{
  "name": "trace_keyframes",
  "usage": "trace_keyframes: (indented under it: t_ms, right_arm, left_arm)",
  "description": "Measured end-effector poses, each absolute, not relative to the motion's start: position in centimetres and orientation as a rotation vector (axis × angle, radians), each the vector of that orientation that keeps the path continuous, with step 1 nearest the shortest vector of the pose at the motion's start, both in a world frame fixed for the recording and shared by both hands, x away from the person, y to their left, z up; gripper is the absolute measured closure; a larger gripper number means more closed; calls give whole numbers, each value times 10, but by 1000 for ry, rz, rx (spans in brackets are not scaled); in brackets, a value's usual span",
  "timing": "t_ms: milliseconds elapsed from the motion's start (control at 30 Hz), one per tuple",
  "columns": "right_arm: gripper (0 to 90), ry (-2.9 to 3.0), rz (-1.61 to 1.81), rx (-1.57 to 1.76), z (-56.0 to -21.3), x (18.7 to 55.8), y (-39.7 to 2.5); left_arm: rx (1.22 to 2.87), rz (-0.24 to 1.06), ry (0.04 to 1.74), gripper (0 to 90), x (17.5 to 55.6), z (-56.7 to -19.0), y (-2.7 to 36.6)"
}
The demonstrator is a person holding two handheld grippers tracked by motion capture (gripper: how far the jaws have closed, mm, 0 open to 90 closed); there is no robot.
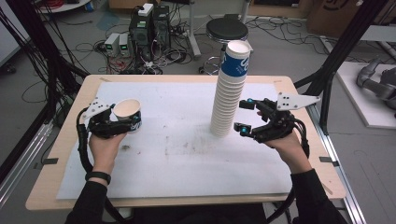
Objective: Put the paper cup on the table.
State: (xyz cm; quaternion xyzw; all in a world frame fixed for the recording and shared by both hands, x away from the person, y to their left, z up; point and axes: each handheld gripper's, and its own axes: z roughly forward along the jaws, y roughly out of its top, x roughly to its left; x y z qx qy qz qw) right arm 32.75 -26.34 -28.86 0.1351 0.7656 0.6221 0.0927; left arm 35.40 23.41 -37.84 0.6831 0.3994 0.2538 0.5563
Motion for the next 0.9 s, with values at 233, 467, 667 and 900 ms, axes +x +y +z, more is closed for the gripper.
trace_keyframes:
  t_ms: [233, 467, 667, 900]
  right_arm:
    - [187, 2273, 1849, 394, -289, 327, -262]
    - [187, 2273, 1849, 394, -289, 328, -261]
    - [187, 2276, 1850, 397, -289, 327, -261]
    - [187, 2273, 1849, 398, -289, 328, -261]
  left_arm:
    - [1595, 631, 987, 221, 363, -390, 234]
    - [1558, 686, 1032, 228, 369, -404, 232]
    - [1592, 697, 1064, 228, 376, -417, 230]
    - [1566, 713, 1084, 228, 381, -423, 231]
